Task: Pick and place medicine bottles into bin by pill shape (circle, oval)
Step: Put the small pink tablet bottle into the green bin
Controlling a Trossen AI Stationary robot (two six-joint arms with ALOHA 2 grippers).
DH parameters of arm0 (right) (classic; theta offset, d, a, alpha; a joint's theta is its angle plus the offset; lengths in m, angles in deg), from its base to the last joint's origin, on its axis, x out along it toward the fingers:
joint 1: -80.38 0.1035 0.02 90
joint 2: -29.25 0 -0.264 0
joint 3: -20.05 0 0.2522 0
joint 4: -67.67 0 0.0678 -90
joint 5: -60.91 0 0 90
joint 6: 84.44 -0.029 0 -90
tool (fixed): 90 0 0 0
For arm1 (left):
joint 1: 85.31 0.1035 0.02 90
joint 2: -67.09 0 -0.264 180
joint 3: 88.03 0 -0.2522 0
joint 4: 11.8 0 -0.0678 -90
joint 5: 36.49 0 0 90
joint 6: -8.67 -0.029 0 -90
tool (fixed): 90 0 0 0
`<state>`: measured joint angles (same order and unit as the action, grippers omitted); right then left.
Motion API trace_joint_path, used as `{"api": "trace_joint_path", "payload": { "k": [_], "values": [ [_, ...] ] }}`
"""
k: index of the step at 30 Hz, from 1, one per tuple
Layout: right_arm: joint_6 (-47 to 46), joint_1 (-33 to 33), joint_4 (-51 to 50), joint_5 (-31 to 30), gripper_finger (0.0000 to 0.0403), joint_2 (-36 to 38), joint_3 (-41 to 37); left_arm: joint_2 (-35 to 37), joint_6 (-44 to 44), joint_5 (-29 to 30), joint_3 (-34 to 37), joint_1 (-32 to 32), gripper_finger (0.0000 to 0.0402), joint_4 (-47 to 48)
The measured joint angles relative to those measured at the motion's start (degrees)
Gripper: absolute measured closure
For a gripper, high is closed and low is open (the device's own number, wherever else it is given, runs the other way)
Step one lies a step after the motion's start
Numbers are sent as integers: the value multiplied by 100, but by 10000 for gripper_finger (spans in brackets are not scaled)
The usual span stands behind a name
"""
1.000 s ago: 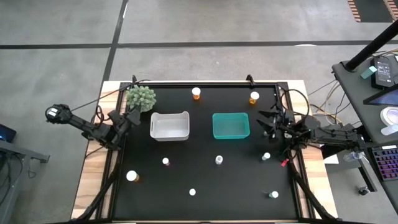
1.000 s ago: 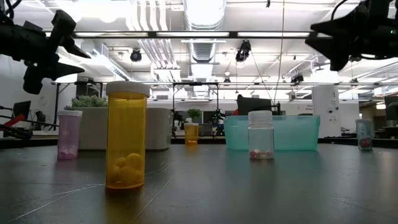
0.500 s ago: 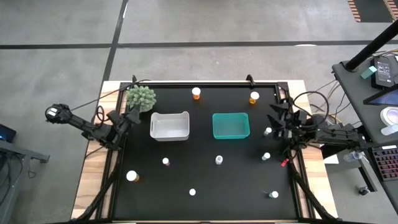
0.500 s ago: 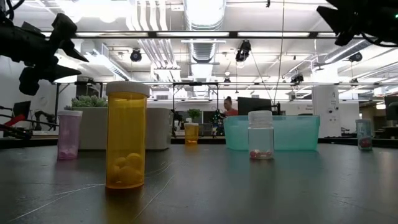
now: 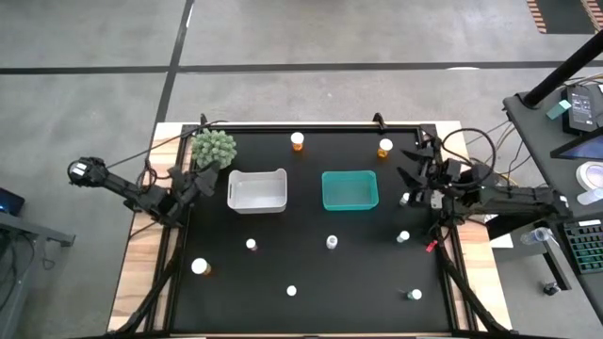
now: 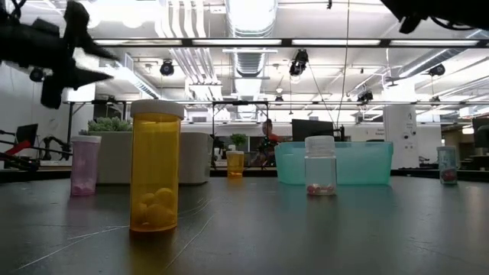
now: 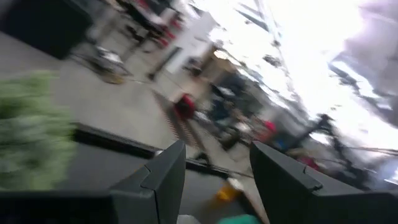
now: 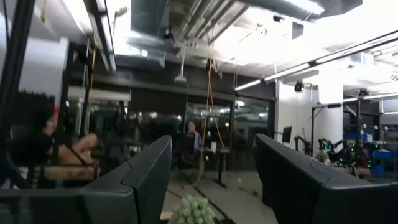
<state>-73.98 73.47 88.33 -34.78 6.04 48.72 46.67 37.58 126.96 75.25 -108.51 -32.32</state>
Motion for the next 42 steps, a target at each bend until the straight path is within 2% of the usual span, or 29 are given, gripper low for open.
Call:
{"api": "trace_joint_path", "payload": {
  "k": [8,14,18,28,31,35,42],
  "values": [
    [263,-1,-524,-34,184,-945,751,-504,-623,-1016,-838,-7,237,27],
    [414,-1,-695,-36,184,-1129,1012,-1168,-726,-1216,-1681,-7,237,260],
    [516,1,-823,-36,184,-1095,1105,-1762,-680,-1476,-2377,-13,237,803],
    [666,2,-879,-36,184,-1034,1100,-3336,-682,-1633,-4313,-17,237,2016],
    [662,2,-839,-36,184,-1022,1106,-3869,-682,-1695,-4919,-13,237,2524],
    [650,2,-884,-36,184,-1023,1106,-4432,-592,-2172,-5853,-11,237,3607],
    [649,2,-882,-36,184,-1022,1104,-5226,584,-2875,-7709,217,237,5860]
  ]
}}
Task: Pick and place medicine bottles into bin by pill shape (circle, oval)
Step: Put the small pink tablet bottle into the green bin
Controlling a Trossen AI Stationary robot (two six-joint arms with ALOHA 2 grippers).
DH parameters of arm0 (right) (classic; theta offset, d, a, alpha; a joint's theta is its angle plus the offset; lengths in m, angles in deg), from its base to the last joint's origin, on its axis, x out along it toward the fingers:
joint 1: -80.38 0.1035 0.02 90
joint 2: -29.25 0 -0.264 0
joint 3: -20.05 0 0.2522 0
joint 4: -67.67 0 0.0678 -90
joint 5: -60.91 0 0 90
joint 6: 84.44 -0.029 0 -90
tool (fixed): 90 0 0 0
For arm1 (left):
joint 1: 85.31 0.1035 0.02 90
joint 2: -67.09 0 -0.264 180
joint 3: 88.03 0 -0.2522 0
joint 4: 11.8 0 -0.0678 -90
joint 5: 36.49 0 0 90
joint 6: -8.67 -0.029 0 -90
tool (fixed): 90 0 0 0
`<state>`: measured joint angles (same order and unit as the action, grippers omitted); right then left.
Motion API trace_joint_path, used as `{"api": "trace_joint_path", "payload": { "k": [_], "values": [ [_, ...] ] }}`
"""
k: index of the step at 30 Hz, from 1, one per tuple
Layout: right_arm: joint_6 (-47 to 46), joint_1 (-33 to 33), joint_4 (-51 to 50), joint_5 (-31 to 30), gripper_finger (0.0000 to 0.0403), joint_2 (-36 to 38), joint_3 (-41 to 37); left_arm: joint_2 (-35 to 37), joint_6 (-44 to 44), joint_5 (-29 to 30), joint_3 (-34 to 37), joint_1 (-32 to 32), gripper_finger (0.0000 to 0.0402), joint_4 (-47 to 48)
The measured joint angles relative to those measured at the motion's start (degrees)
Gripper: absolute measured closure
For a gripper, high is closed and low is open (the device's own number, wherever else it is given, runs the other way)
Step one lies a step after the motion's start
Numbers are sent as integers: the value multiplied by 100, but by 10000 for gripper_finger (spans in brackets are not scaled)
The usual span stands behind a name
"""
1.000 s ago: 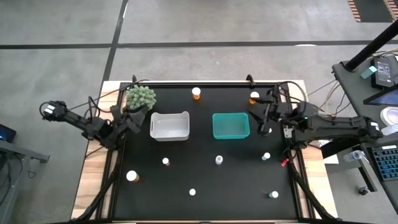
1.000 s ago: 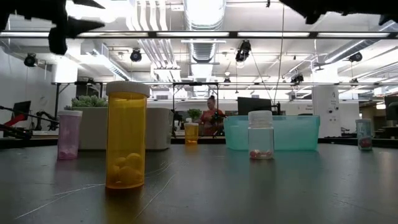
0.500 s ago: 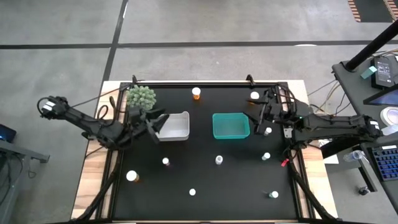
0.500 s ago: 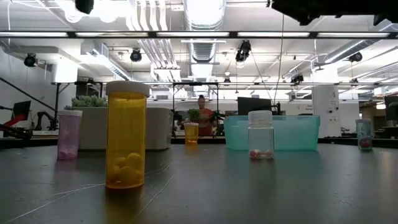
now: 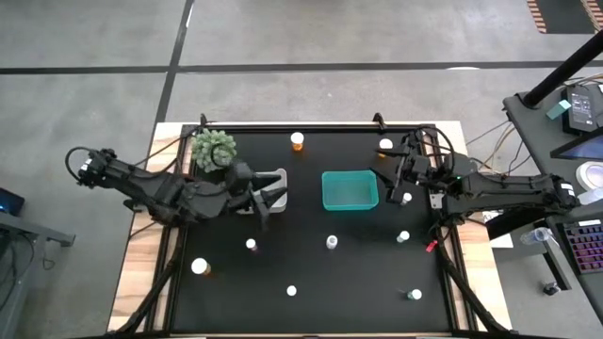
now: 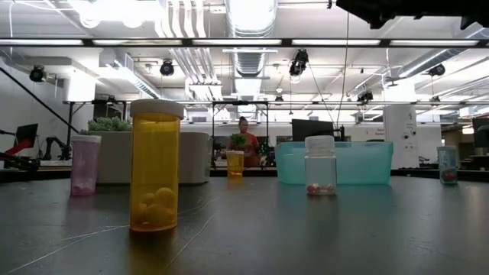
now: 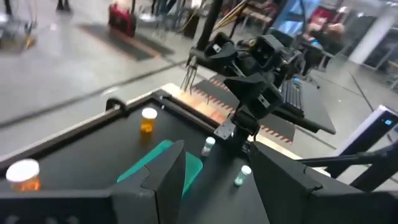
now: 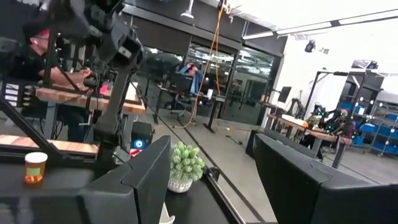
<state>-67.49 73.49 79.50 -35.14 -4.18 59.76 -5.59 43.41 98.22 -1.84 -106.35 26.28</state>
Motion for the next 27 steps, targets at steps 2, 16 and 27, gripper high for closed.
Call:
{"api": "trace_joint_path", "payload": {
  "k": [2,16,27],
  "values": [
    [3,0,-6,0,184,0,0,-196,671,-118,-437,100,237,633],
    [107,0,-23,-2,184,0,0,-1761,4727,-4428,-942,47,238,2789],
    [225,-2,-3,-2,184,0,1,-2436,4984,-4793,-712,83,238,5202]
  ]
}}
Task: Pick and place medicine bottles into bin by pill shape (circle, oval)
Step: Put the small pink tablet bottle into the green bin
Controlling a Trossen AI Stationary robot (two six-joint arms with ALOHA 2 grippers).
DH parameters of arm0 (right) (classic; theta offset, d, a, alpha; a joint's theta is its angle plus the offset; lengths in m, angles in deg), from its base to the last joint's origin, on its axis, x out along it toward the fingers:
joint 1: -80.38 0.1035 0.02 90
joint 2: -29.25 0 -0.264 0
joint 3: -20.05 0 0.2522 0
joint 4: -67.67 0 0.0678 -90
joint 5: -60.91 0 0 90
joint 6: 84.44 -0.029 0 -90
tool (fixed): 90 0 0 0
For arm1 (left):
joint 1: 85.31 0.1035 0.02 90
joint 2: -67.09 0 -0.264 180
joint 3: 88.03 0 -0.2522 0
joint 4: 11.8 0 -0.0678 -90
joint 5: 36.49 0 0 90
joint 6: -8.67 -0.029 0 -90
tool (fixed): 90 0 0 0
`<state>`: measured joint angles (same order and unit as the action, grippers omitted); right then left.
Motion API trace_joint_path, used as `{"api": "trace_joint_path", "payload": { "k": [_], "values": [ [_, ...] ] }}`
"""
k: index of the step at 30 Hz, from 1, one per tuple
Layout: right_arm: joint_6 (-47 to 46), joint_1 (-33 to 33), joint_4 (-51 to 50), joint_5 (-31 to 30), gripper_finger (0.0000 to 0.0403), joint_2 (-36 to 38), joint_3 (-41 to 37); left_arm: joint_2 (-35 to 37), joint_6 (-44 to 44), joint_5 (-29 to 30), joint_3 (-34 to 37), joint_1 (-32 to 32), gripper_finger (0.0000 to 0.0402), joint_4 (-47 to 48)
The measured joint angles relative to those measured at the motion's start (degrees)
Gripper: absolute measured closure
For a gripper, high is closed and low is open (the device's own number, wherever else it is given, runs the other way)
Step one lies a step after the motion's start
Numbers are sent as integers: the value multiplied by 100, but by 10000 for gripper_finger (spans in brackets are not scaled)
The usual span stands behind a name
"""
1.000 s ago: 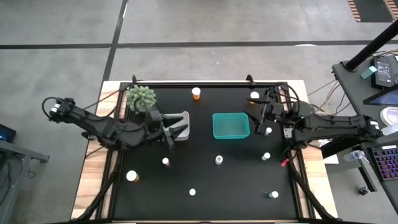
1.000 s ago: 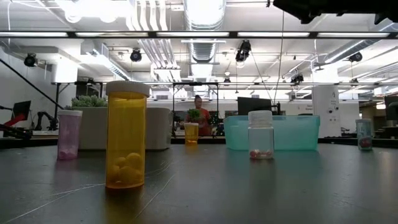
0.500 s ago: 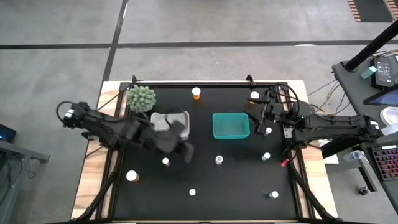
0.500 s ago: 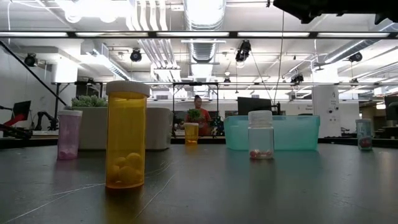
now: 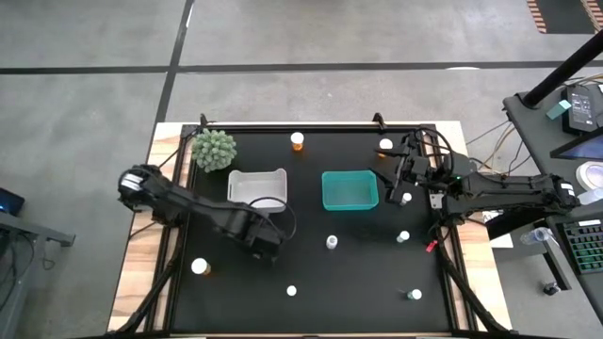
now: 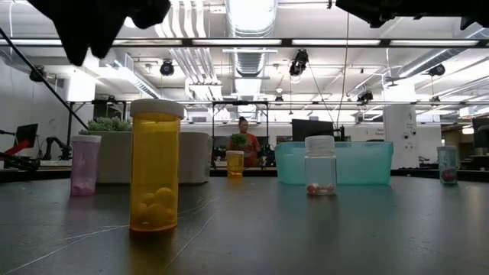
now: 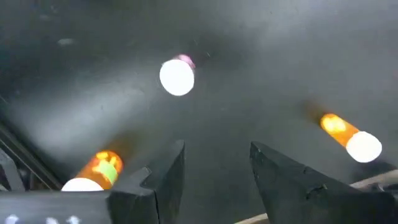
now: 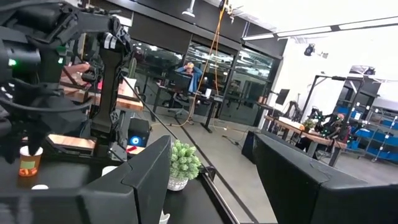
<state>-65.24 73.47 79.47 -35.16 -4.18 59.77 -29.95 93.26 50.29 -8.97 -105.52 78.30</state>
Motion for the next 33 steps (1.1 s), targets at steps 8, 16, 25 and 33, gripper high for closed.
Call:
{"api": "trace_joint_path", "payload": {
  "k": [8,16,25,33],
  "values": [
    [14,0,-3,-1,184,0,-1,22,-115,425,450,85,237,-227],
    [46,0,-9,-2,184,0,-1,20,-152,438,1062,112,237,-727],
    [57,0,-11,0,184,-2,-1,26,-248,358,1489,114,221,-1265],
    [96,0,-17,-2,184,-2,-1,29,-247,436,1798,114,166,-1410]
  ]
}}
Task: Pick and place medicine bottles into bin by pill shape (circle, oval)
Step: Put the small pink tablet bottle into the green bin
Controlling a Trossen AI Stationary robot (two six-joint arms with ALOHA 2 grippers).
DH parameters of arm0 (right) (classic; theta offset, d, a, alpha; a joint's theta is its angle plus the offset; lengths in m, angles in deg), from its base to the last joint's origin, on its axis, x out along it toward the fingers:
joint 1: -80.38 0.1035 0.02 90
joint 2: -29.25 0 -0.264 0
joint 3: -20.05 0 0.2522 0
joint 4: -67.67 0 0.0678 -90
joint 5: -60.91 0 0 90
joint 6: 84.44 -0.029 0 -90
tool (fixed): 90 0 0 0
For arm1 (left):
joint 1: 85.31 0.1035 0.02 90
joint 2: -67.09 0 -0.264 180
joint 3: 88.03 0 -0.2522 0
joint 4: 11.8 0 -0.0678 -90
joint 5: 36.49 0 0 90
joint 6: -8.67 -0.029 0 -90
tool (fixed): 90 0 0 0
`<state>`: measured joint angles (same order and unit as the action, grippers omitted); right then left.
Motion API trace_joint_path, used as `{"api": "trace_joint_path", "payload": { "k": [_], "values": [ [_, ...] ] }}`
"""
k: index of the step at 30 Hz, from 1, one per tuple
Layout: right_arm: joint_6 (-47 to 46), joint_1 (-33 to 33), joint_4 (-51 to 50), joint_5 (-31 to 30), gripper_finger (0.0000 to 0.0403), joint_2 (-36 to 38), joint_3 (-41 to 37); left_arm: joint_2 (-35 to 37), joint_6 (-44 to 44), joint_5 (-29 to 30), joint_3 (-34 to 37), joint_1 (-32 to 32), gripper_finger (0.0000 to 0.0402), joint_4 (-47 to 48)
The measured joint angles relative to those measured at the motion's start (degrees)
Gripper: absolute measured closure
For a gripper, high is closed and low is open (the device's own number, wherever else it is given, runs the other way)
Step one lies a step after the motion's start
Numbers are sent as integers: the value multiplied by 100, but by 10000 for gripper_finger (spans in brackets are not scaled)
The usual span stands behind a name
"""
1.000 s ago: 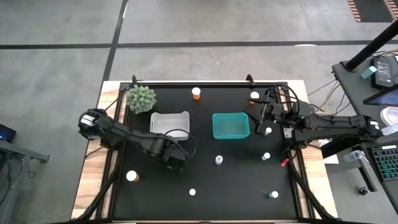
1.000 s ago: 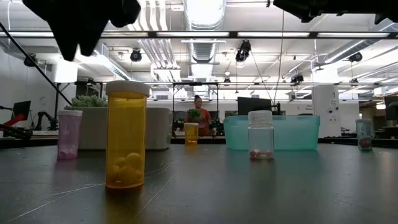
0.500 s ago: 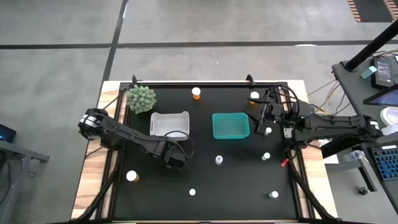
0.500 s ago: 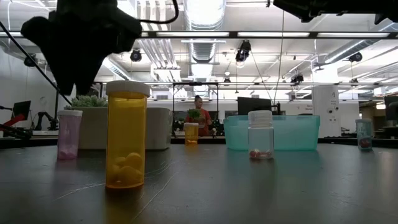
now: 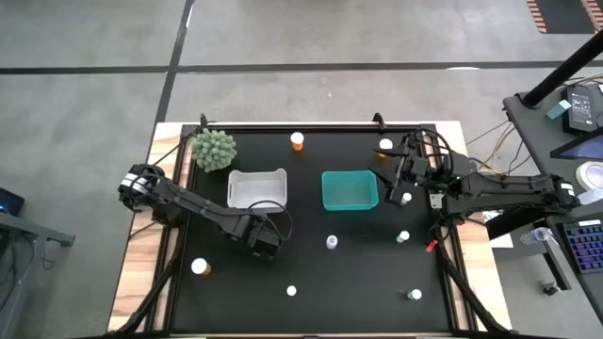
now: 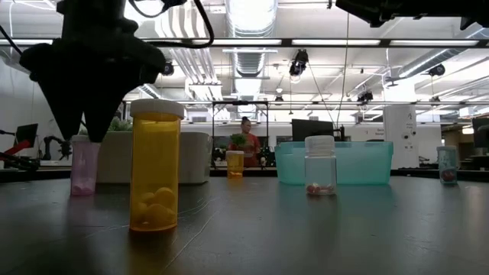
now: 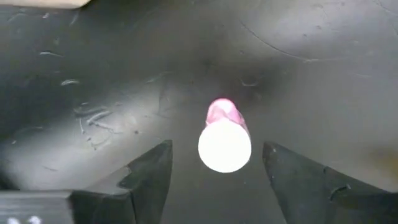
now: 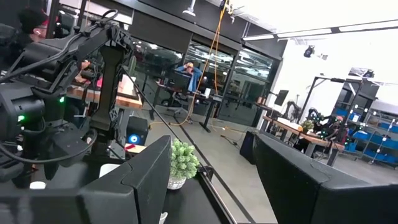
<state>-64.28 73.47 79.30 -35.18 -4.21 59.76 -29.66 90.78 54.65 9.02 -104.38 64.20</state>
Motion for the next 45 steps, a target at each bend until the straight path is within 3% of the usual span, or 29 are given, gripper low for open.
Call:
{"api": "trace_joint_path", "payload": {
  "k": [6,17,26,32,37,45],
  "values": [
    [0,0,-2,0,184,0,0,2,-3,34,223,23,182,-423],
    [0,0,-12,0,184,0,0,2,-5,40,245,27,308,-476],
    [-67,0,-111,0,184,-63,0,77,-455,-76,-188,116,300,-425],
    [-309,1,-1039,154,184,-615,550,93,-1689,239,-1099,364,298,-486],
    [-389,4,-1916,1190,184,-1435,1106,96,-3420,757,-1761,510,302,-676],
    [-525,28,-1920,2613,184,-2751,1694,102,-6186,1532,-2067,641,302,-1623]
  ]
}}
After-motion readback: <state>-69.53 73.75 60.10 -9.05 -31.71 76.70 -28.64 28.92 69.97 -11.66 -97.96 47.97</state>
